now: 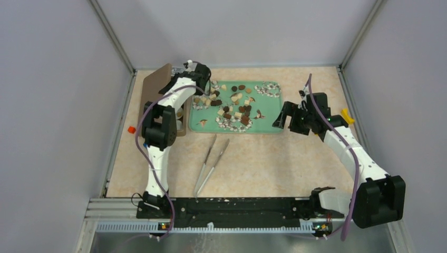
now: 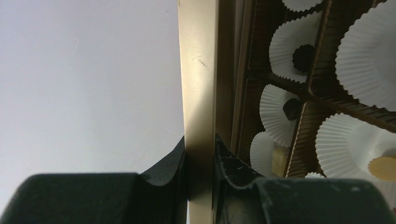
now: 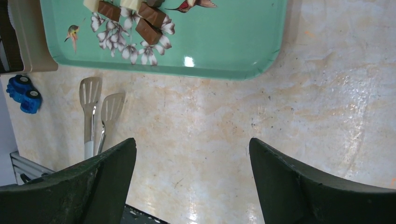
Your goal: Pack the chocolate
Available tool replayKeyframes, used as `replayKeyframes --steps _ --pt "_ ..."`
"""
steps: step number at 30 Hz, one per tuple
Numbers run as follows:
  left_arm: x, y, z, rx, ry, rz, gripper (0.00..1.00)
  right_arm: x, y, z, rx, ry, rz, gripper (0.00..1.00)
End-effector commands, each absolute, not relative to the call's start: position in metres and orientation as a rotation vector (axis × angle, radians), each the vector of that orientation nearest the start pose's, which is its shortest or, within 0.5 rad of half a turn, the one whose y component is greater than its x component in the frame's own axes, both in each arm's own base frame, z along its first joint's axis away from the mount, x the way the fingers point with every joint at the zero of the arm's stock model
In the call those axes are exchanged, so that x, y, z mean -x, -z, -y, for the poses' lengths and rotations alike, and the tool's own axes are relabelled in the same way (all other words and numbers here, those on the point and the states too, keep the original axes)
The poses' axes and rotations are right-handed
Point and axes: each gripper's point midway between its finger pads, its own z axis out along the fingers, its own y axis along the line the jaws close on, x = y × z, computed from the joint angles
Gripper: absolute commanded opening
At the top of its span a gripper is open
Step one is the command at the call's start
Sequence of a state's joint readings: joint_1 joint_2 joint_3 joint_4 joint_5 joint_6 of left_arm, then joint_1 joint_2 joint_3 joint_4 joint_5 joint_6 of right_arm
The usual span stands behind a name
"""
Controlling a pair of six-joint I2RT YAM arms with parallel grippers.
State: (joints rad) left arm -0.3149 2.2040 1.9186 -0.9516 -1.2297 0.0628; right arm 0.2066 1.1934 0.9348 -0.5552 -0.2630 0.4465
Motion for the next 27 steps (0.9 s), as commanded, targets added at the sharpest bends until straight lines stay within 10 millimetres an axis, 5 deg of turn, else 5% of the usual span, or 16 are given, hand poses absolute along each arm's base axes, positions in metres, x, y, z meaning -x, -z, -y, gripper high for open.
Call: replayKeyframes --steps 1,10,16,18,27 --pt "-0.476 -0.180 -0.003 -0.148 -1.497 -2.187 0.00 -0.296 -0.171 -0.130 -0.141 -0.641 -2.358 0.88" --pt "-0.479 -0.152 0.020 -0.253 -1.498 -2.213 0.00 -0.294 -0.164 -0.133 -0.146 -0.665 -2.366 0.88" --pt "-0.480 -0.140 0.027 -0.275 -1.441 -2.265 0.15 -0.291 -0.162 -0.131 -0.156 -0.661 -2.362 0.88" --pt "-0.481 -0.137 0.031 -0.287 -1.418 -2.279 0.26 -0.290 -0.162 -0.131 -0.159 -0.664 -2.362 0.88" --pt "-0.482 -0.125 0.053 -0.302 -1.243 -2.347 0.34 -0.286 -0.159 -0.130 -0.177 -0.668 -2.356 0.88"
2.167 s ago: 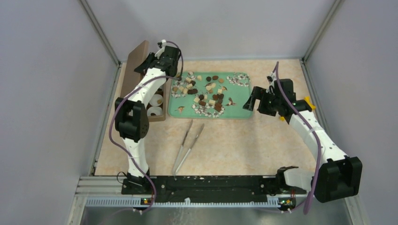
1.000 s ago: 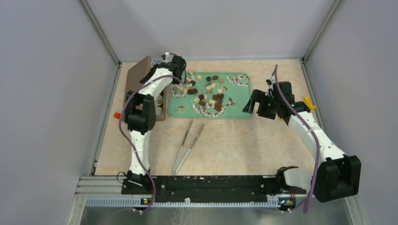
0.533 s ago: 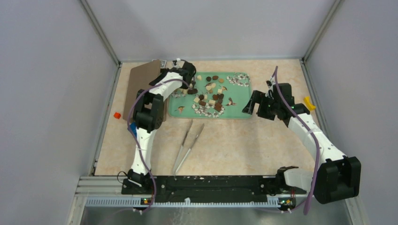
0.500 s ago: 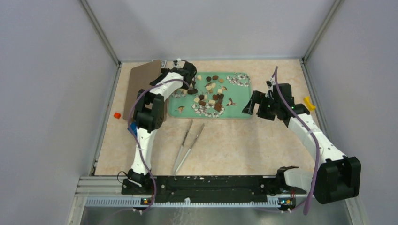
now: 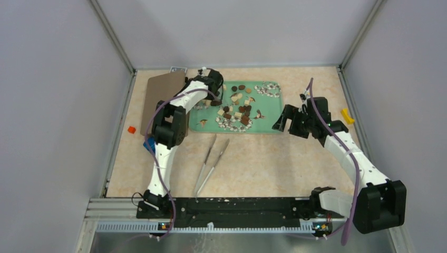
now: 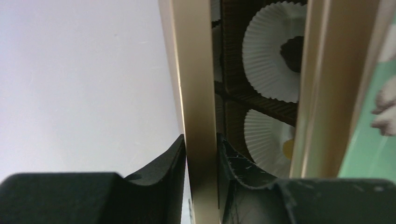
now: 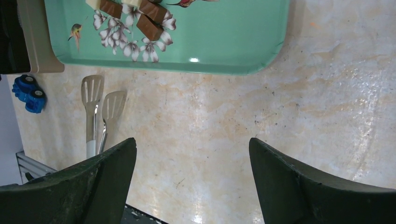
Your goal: Pack the chocolate
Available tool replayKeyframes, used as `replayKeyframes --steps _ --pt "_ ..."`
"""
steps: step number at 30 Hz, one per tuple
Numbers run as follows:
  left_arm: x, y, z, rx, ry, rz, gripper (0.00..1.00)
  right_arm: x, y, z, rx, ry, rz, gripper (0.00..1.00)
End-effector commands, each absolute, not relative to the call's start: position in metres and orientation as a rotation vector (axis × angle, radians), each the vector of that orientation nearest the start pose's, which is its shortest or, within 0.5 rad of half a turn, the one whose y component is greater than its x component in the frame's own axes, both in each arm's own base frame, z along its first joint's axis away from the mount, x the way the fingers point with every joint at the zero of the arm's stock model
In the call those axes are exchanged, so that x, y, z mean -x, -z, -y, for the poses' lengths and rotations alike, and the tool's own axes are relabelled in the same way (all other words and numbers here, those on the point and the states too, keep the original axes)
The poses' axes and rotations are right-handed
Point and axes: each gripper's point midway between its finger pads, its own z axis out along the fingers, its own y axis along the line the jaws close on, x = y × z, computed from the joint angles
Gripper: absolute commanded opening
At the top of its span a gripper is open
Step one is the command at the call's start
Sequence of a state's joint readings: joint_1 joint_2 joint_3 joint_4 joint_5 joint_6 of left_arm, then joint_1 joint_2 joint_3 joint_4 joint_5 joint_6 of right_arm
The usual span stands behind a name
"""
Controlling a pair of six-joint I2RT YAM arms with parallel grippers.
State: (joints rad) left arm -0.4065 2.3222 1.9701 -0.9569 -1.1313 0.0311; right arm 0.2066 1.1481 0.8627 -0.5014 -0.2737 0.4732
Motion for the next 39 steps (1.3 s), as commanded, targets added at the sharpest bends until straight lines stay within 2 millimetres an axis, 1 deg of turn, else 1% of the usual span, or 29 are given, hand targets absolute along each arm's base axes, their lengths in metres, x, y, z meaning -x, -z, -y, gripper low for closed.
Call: replayKeyframes --steps 1,2,3,4,7,12,16,21,28,29,30,31,32,34,35,36,39 --pt "-0.482 -0.124 0.055 -0.307 -1.231 -2.353 0.35 -0.285 -0.157 -0.131 -0.180 -0.671 -2.359 0.88" --pt "-0.482 -0.123 0.057 -0.311 -1.222 -2.357 0.37 -0.284 -0.156 -0.132 -0.178 -0.676 -2.362 0.88" --pt "-0.482 -0.122 0.058 -0.314 -1.217 -2.361 0.43 -0.284 -0.156 -0.132 -0.174 -0.680 -2.363 0.88" --pt "-0.482 -0.121 0.059 -0.320 -1.205 -2.370 0.44 -0.284 -0.157 -0.132 -0.171 -0.682 -2.364 0.88" --pt "-0.481 -0.118 0.064 -0.277 -1.136 -2.391 0.46 -0.283 -0.159 -0.132 -0.166 -0.682 -2.364 0.88" --pt "-0.484 -0.116 0.073 -0.272 -1.039 -2.418 0.49 -0.283 -0.161 -0.132 -0.168 -0.682 -2.358 0.88" --pt "-0.486 -0.122 0.080 -0.257 -0.970 -2.419 0.50 -0.282 -0.161 -0.134 -0.174 -0.689 -2.362 0.88" --pt "-0.491 -0.148 0.095 -0.216 -0.797 -2.398 0.52 -0.282 -0.161 -0.135 -0.171 -0.694 -2.362 0.87" --pt "-0.494 -0.204 0.127 -0.170 -0.448 -2.334 0.58 -0.282 -0.161 -0.137 -0.170 -0.699 -2.362 0.88" --pt "-0.494 -0.212 0.130 -0.157 -0.400 -2.321 0.59 -0.283 -0.161 -0.136 -0.171 -0.698 -2.362 0.87" --pt "-0.495 -0.222 0.130 -0.134 -0.347 -2.307 0.63 -0.283 -0.161 -0.137 -0.169 -0.698 -2.363 0.88" --pt "-0.495 -0.230 0.129 -0.111 -0.302 -2.296 0.68 -0.283 -0.161 -0.137 -0.168 -0.700 -2.362 0.88" --pt "-0.496 -0.237 0.126 -0.079 -0.266 -2.286 0.71 -0.283 -0.160 -0.137 -0.168 -0.698 -2.365 0.88" --pt "-0.498 -0.247 0.111 -0.001 -0.188 -2.279 0.72 -0.282 -0.160 -0.137 -0.163 -0.696 -2.366 0.88" --pt "-0.499 -0.254 0.098 0.065 -0.145 -2.269 0.73 -0.282 -0.160 -0.137 -0.160 -0.696 -2.366 0.88" --pt "-0.500 -0.257 0.083 0.122 -0.103 -2.267 0.75 -0.282 -0.159 -0.136 -0.159 -0.694 -2.368 0.88" --pt "-0.499 -0.254 0.042 0.250 0.067 -2.259 0.81 -0.282 -0.159 -0.138 -0.158 -0.709 -2.362 0.87"
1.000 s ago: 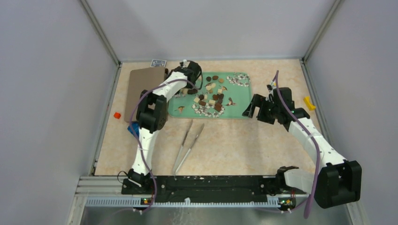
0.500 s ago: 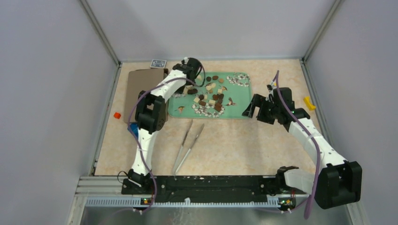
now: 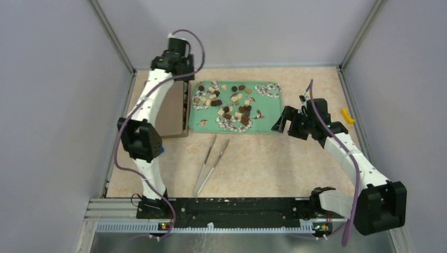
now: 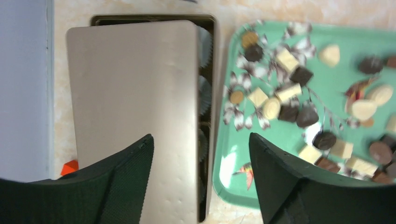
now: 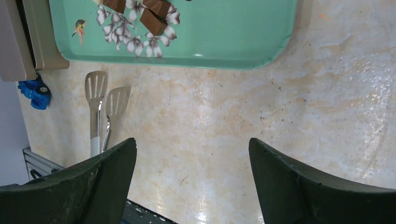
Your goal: Pack the chocolate
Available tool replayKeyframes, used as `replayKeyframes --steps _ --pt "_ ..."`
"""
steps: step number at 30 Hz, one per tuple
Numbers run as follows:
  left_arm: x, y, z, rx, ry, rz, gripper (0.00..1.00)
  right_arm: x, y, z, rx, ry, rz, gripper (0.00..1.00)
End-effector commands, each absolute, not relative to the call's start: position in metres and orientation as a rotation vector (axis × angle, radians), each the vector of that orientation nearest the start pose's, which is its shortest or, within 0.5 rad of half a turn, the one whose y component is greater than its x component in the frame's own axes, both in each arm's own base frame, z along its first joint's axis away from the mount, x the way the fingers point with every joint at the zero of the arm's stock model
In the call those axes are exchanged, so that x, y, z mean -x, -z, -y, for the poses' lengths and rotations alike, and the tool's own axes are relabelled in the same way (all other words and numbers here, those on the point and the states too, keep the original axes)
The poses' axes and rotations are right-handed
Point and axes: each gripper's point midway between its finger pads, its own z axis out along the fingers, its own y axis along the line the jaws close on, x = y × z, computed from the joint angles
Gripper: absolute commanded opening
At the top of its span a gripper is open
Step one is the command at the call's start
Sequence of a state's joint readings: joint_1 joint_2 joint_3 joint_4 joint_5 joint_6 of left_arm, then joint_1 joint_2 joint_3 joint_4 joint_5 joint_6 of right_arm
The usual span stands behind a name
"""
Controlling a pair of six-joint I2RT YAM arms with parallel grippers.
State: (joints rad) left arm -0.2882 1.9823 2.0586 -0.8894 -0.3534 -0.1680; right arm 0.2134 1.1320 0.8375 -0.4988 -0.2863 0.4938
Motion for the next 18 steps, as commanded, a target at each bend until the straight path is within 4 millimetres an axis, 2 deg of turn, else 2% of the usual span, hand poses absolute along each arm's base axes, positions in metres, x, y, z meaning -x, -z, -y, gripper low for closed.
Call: replayKeyframes --steps 1,4,6,11,15,18 --pt "-0.498 -0.251 0.028 0.291 0.133 -2.251 0.83 -0.283 -0.160 -0.140 -0.156 -0.722 -2.356 0.88" --pt "-0.484 -0.242 -0.009 0.403 0.333 -2.223 0.91 -0.288 -0.161 -0.146 -0.150 -0.758 -2.338 0.87" --pt "-0.476 -0.235 -0.022 0.431 0.435 -2.191 0.96 -0.290 -0.160 -0.148 -0.145 -0.769 -2.333 0.88" --pt "-0.466 -0.226 -0.059 0.546 0.458 -2.150 0.99 -0.294 -0.151 -0.153 -0.125 -0.795 -2.337 0.88" --pt "-0.465 -0.207 -0.074 0.600 0.546 -2.166 0.99 -0.297 -0.147 -0.156 -0.105 -0.810 -2.336 0.87" --pt "-0.468 -0.193 -0.081 0.574 0.546 -2.205 0.99 -0.297 -0.145 -0.157 -0.084 -0.814 -2.338 0.88"
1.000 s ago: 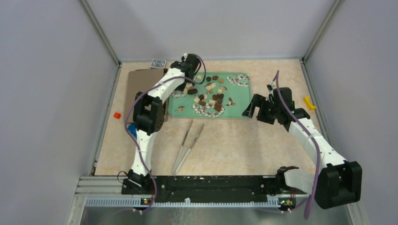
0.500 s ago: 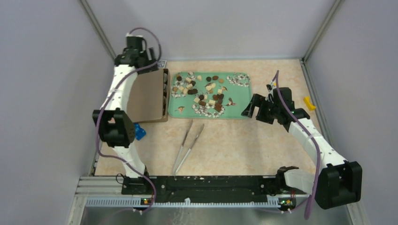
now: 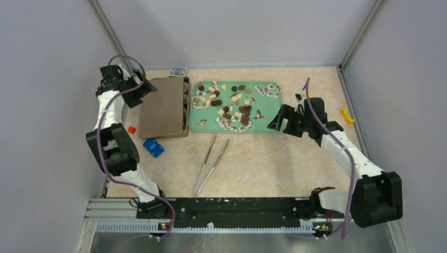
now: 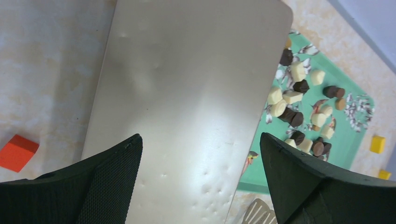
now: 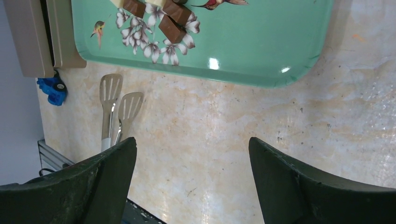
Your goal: Pack the chocolate
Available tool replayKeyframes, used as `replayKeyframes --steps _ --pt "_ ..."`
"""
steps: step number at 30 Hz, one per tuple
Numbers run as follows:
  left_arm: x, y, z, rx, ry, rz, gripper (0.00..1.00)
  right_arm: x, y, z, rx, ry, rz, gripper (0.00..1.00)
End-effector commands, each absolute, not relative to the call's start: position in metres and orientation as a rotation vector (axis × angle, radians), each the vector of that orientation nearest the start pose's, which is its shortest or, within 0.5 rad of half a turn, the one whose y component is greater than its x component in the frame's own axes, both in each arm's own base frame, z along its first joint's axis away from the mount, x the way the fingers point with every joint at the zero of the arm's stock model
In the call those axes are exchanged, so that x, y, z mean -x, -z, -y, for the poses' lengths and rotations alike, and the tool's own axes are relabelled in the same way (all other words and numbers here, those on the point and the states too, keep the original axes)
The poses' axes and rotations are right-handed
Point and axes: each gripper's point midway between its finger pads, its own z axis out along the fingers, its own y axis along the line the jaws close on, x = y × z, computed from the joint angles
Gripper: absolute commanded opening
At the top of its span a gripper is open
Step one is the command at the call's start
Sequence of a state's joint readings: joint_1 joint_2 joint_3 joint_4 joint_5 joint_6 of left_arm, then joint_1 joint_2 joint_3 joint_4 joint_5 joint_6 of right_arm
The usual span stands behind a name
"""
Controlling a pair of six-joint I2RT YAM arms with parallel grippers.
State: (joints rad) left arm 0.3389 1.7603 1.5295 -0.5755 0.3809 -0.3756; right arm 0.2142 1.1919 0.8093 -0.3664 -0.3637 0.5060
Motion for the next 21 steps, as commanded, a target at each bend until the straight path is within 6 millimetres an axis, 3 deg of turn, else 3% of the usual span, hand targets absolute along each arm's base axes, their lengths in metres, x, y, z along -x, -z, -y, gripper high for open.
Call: replayKeyframes --steps 1,9,21 --pt "-0.468 -0.189 -0.083 0.571 0.531 -2.225 0.99 -0.297 -0.144 -0.157 -0.075 -0.812 -2.342 0.88" --pt "-0.473 -0.159 -0.099 0.573 0.438 -2.280 0.99 -0.290 -0.134 -0.154 -0.051 -0.794 -2.368 0.88" --pt "-0.462 -0.124 -0.129 0.633 0.210 -2.328 0.99 -0.285 -0.132 -0.152 -0.067 -0.786 -2.381 0.88"
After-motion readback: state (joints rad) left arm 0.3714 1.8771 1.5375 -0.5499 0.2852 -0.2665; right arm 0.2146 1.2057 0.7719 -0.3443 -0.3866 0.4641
